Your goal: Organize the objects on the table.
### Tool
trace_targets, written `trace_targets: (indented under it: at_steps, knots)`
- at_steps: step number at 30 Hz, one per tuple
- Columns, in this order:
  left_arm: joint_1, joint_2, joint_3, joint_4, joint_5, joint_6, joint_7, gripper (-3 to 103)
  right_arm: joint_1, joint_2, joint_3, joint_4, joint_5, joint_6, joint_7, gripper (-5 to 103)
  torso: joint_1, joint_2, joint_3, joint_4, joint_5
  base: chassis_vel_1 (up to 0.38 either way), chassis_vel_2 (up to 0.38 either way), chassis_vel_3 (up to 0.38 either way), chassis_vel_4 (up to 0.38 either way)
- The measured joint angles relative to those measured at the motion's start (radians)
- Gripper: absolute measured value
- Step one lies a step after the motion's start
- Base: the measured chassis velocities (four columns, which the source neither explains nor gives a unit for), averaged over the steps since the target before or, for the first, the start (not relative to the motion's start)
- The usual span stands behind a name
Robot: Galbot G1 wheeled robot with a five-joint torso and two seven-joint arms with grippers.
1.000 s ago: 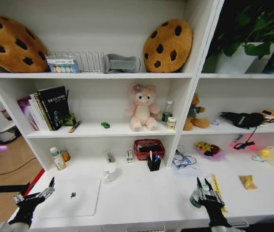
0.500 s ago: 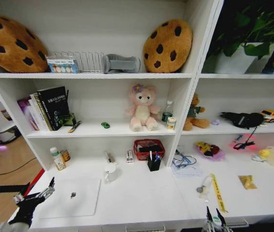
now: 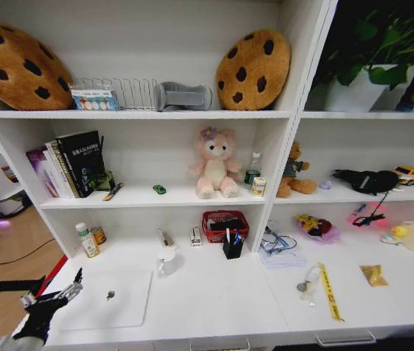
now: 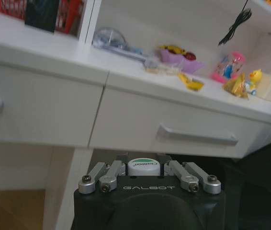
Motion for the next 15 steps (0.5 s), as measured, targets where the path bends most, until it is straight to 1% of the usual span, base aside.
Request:
trace_targets:
  at_steps: [2, 3, 5, 6, 8, 9, 13, 14, 15]
  knots:
    - [0.0, 0.0, 0.0, 0.0, 0.0, 0.0, 0.0, 100, 0.069, -0.012, -0.001, -0.122, 0.008, 0.005, 0.0, 30, 0.0, 0.0, 0.0, -0.0002, 0.0001, 0.0, 0.0, 0.0, 0.0]
    - [0.0, 0.0, 0.0, 0.0, 0.0, 0.0, 0.0, 100, 0.069, -0.012, -0.001, -0.122, 0.008, 0.005, 0.0, 30, 0.0, 0.0, 0.0, -0.0002, 0.0001, 0.0, 0.0, 0.0, 0.0]
    - [0.0, 0.0, 0.0, 0.0, 0.0, 0.0, 0.0, 100, 0.162, -0.027, -0.004, -0.248, 0.017, 0.008, -0.002, 30, 0.0, 0.0, 0.0, -0.0001, 0.0001, 0.0, 0.0, 0.0, 0.0]
    - [0.0, 0.0, 0.0, 0.0, 0.0, 0.0, 0.0, 100, 0.162, -0.027, -0.004, -0.248, 0.017, 0.008, -0.002, 30, 0.0, 0.0, 0.0, -0.0001, 0.0001, 0.0, 0.0, 0.0, 0.0]
    - [0.0, 0.0, 0.0, 0.0, 0.0, 0.0, 0.0, 100, 0.241, -0.036, -0.01, -0.335, 0.031, 0.008, -0.008, 30, 0.0, 0.0, 0.0, 0.0003, 0.0002, 0.0, 0.0, 0.0, 0.0]
    - [0.0, 0.0, 0.0, 0.0, 0.0, 0.0, 0.0, 100, 0.241, -0.036, -0.01, -0.335, 0.031, 0.008, -0.008, 30, 0.0, 0.0, 0.0, 0.0003, 0.0002, 0.0, 0.0, 0.0, 0.0]
    - [0.0, 0.0, 0.0, 0.0, 0.0, 0.0, 0.0, 100, 0.382, -0.048, -0.029, -0.506, 0.064, 0.002, -0.034, 30, 0.0, 0.0, 0.0, -0.0001, 0.0002, 0.0, 0.0, 0.0, 0.0]
    - [0.0, 0.0, 0.0, 0.0, 0.0, 0.0, 0.0, 100, 0.382, -0.048, -0.029, -0.506, 0.064, 0.002, -0.034, 30, 0.0, 0.0, 0.0, -0.0001, 0.0002, 0.0, 0.0, 0.0, 0.0]
    - [0.0, 0.0, 0.0, 0.0, 0.0, 0.0, 0.0, 100, 0.419, -0.051, -0.035, -0.559, 0.068, 0.009, -0.043, 30, 0.0, 0.0, 0.0, -0.0001, 0.0001, 0.0, 0.0, 0.0, 0.0]
